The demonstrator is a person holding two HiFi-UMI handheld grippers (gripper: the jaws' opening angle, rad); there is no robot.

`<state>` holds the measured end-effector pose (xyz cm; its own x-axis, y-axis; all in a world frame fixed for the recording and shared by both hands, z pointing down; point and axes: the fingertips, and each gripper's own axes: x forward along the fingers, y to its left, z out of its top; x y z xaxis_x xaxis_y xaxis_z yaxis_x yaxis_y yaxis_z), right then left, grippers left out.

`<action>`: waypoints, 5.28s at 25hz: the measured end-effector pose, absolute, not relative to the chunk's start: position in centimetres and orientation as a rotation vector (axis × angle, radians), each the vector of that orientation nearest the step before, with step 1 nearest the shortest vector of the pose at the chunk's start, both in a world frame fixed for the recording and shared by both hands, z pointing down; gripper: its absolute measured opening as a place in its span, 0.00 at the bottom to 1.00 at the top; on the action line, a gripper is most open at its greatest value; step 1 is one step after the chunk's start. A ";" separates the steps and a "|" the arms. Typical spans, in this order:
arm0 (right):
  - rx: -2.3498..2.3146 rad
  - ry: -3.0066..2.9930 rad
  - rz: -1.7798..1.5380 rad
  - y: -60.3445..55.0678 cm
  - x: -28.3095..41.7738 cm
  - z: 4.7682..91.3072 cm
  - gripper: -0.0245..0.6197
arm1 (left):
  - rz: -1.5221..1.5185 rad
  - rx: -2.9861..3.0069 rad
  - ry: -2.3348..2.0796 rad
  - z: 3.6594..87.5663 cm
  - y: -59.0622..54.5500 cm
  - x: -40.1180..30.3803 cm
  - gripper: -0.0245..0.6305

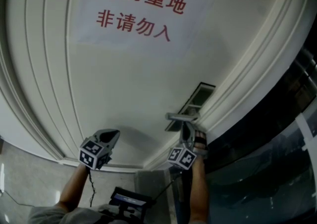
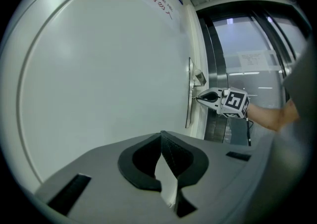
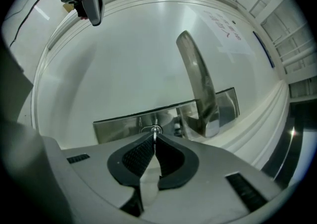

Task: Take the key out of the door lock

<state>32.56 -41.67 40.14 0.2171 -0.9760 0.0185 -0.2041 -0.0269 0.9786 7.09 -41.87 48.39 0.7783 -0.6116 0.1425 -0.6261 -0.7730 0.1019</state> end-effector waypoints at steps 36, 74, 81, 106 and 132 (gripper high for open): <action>1.311 -1.000 -1.034 -40.5 32.3 40.1 0.07 | 0.138 2.822 -0.978 48.4 -41.5 7.1 0.05; 1.342 -1.013 -1.029 -40.0 31.7 40.0 0.07 | 0.142 2.822 -0.993 48.3 -41.0 5.4 0.05; 1.334 -1.003 -1.028 -39.9 31.8 40.1 0.07 | 0.146 2.820 -1.003 48.3 -40.9 5.0 0.05; 1.344 -1.016 -1.038 -39.4 31.5 40.4 0.07 | 0.143 2.832 -1.024 47.6 -40.2 4.4 0.05; 2.037 -1.710 -0.508 -26.1 28.4 44.1 0.07 | 0.085 2.846 -1.033 47.8 -34.6 3.3 0.05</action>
<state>28.42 -26.11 44.05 0.1723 -0.9850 -0.0033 -0.8271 -0.1465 0.5427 3.28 -34.57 47.77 0.7665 -0.6357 0.0911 -0.6421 -0.7618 0.0864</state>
